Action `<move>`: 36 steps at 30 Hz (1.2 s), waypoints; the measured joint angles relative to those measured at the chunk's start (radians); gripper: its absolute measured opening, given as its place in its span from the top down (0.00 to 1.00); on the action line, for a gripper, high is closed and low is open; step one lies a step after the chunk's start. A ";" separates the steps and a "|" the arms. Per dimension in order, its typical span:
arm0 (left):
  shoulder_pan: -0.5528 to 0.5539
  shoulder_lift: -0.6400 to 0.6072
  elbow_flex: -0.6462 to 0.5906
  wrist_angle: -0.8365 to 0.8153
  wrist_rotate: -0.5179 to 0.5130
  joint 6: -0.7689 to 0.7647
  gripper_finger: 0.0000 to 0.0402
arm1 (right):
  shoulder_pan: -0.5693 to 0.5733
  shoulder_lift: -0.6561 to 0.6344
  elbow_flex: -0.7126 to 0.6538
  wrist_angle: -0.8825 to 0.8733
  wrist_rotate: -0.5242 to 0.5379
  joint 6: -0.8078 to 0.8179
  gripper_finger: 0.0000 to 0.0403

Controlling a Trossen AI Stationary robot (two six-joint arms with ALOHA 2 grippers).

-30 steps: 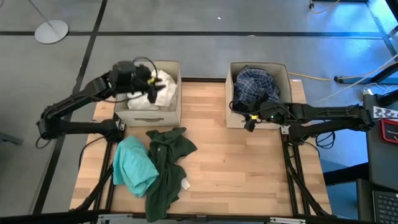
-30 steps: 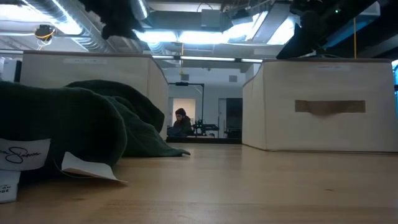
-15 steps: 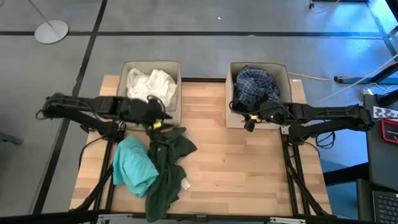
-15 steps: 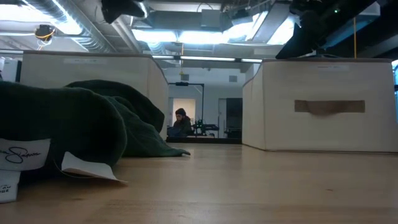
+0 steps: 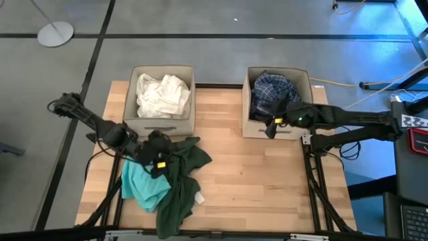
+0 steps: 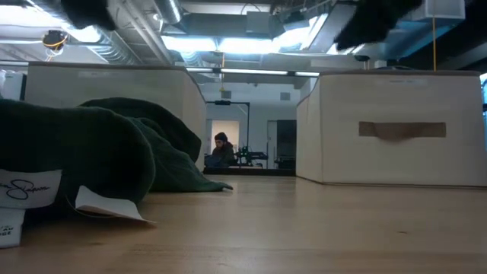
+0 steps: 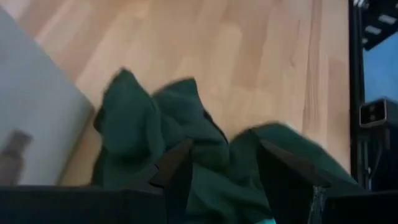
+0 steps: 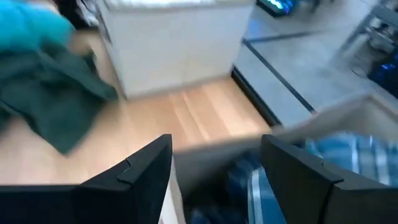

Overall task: Sort clothes
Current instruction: Put the green jacket into the right brown bin

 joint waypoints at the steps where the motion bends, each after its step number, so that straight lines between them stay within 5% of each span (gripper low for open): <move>1: -0.024 0.000 -0.013 -0.001 -0.009 -0.029 0.59 | 0.000 0.000 0.024 -0.001 -0.017 0.001 0.38; 7: -0.151 0.000 -0.099 0.004 -0.031 -0.217 0.59 | 0.073 0.038 0.089 0.131 -0.186 0.049 0.38; 18: -0.316 0.000 -0.253 0.004 -0.032 -0.510 0.59 | 0.330 0.414 0.088 0.561 -0.169 0.009 0.38; 30: -0.262 0.007 -0.446 0.021 -0.071 -0.646 0.59 | 0.346 0.817 0.088 0.863 -0.165 0.006 0.38; 36: -0.226 0.054 -0.539 0.276 -0.074 -0.515 0.59 | 0.346 0.956 0.095 0.924 -0.149 0.009 0.38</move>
